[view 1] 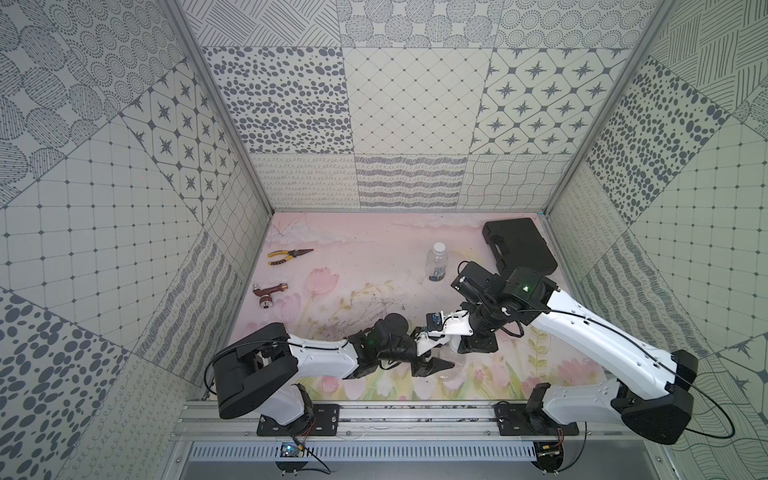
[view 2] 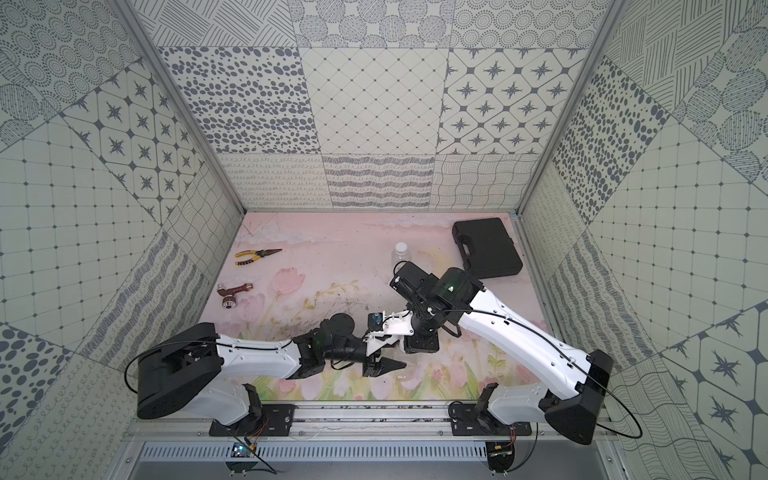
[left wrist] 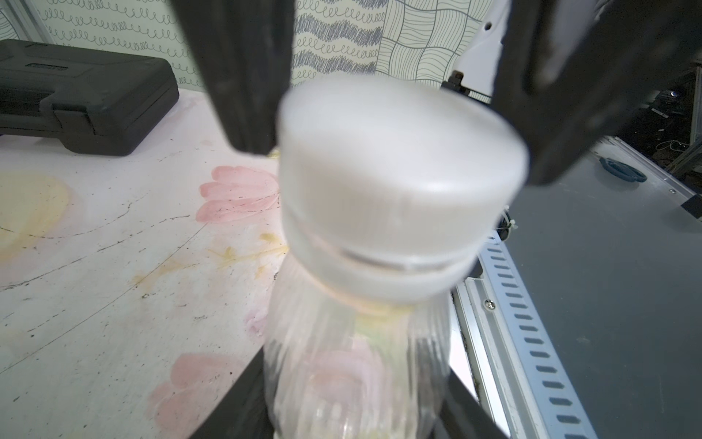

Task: Screw on the bottle caps
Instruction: Screw the bottle cap onto the plastic bottle.

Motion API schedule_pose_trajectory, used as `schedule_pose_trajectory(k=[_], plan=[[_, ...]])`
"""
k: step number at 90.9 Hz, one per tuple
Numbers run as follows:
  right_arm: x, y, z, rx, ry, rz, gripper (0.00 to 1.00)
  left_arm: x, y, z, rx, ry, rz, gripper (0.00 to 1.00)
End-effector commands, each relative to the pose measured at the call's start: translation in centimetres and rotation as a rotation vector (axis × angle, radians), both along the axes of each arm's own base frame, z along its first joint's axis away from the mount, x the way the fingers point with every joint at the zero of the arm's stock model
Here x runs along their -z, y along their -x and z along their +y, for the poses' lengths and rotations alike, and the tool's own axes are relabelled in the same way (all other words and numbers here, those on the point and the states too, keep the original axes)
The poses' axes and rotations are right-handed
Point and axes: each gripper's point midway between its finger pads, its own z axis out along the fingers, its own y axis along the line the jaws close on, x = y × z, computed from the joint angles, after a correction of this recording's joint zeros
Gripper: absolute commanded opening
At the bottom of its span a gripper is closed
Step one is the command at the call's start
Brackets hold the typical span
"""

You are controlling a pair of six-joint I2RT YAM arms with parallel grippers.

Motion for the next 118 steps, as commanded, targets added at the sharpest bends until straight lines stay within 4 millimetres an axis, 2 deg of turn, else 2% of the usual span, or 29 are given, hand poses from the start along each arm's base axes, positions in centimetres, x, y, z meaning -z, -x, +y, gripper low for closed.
schedule_pose_trajectory(k=[1,15,34,44,52,58,69,82,89,96,105,118], plan=[[0.7,0.2,0.0,0.028,0.014,0.032,0.42,-0.5,-1.2,-0.2,-0.07,0.016,-0.039,0.45],[1.0,-0.6,0.2,0.103,0.01,0.017,0.32,-1.0,-2.3,0.0,-0.135,0.031,-0.069,0.44],[1.2,-1.3,0.6,0.221,-0.006,0.022,0.29,-1.7,-4.5,1.1,-0.278,0.038,-0.118,0.43],[1.2,-2.1,1.2,0.32,-0.034,0.017,0.23,-2.2,-5.8,1.9,-0.37,0.047,-0.146,0.43],[1.2,-3.0,1.6,0.412,-0.055,0.012,0.24,-2.5,-6.8,2.6,-0.439,0.049,-0.17,0.42],[1.1,-2.6,2.2,0.434,-0.082,0.048,0.23,-2.5,-7.5,3.1,-0.481,0.038,-0.184,0.41],[1.3,-2.5,2.7,0.474,-0.097,0.071,0.2,-2.2,-8.0,3.5,-0.516,0.025,-0.192,0.4],[1.2,-3.1,2.4,0.507,-0.089,0.045,0.17,-2.2,-7.4,3.1,-0.475,0.033,-0.186,0.4],[0.6,-2.3,2.4,0.422,-0.093,0.028,0.22,-2.1,-6.6,2.8,-0.431,0.041,-0.18,0.41],[0.3,-1.0,2.1,0.289,-0.085,-0.021,0.35,-2.4,-5.7,2.4,-0.375,0.058,-0.17,0.42],[-0.6,-1.1,1.1,0.237,-0.091,-0.088,0.49,-2.6,-4.2,1.8,-0.287,0.056,-0.148,0.42],[-1.9,-1.7,-0.1,0.202,-0.085,-0.18,0.62,-2.2,-2.6,0.9,-0.197,0.027,-0.135,0.41]])
